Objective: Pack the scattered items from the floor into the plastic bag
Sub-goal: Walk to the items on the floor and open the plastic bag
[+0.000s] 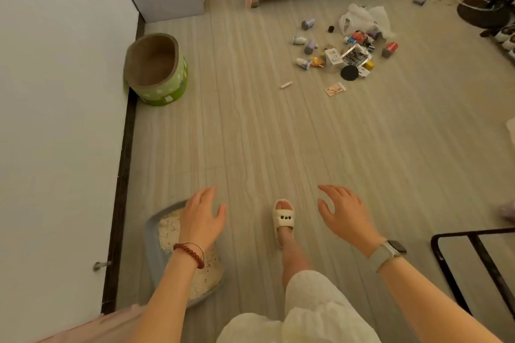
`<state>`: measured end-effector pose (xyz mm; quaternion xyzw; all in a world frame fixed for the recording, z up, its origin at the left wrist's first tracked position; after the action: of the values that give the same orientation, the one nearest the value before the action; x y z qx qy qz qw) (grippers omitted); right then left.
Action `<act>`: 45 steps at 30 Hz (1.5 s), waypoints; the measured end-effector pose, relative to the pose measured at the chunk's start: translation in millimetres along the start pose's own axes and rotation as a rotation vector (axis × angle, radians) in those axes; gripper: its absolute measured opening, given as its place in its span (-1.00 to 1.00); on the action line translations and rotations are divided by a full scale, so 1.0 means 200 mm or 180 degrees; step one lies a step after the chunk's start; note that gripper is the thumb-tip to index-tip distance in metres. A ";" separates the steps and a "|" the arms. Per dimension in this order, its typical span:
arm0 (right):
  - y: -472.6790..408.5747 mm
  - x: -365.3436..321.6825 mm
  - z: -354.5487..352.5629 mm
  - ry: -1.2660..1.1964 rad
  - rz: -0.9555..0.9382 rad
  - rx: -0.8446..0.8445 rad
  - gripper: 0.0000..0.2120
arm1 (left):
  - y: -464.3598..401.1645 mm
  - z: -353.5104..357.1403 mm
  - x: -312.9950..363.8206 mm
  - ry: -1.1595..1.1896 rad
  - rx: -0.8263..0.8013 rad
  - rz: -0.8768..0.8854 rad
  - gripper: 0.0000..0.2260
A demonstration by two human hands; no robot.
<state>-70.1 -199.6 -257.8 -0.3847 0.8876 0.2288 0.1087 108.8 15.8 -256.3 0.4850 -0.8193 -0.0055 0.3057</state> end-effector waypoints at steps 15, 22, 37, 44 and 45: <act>-1.95 -0.52 -0.58 0.0072 -0.0289 -0.0451 -0.63 | -1.86 -0.51 0.48 -0.0288 0.0050 -0.0016 -0.64; -3.03 -0.86 -0.77 0.0010 -0.0353 -0.0132 -0.62 | -2.89 -0.85 0.34 -0.0174 0.0171 -0.0419 -0.61; -4.84 -1.04 -1.30 -0.0296 0.0743 -0.0232 -0.61 | -5.11 -1.21 0.96 -0.0789 -0.0712 0.0184 -0.62; -5.88 -0.98 -1.58 -0.0492 0.0955 -0.0424 -0.64 | -6.13 -1.30 1.45 -0.1026 -0.1003 0.0385 -0.67; -6.02 -0.99 -1.65 -0.0514 0.0963 -0.0372 -0.65 | -6.28 -1.34 1.54 -0.1069 -0.0991 0.0473 -0.68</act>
<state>941.0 -956.8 -285.3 -0.2329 0.9089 0.3238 0.1214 1133.2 -816.6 -269.3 0.3626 -0.8814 -0.1899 0.2358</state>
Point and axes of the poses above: each hand's wrist, its own y-axis away from the middle knuckle, its own z-axis out of the palm, x = y × z, the point moved 1 cm from there along -y, towards the middle knuckle, and after that the axes turned 4 degrees about y, right-handed, at the moved point
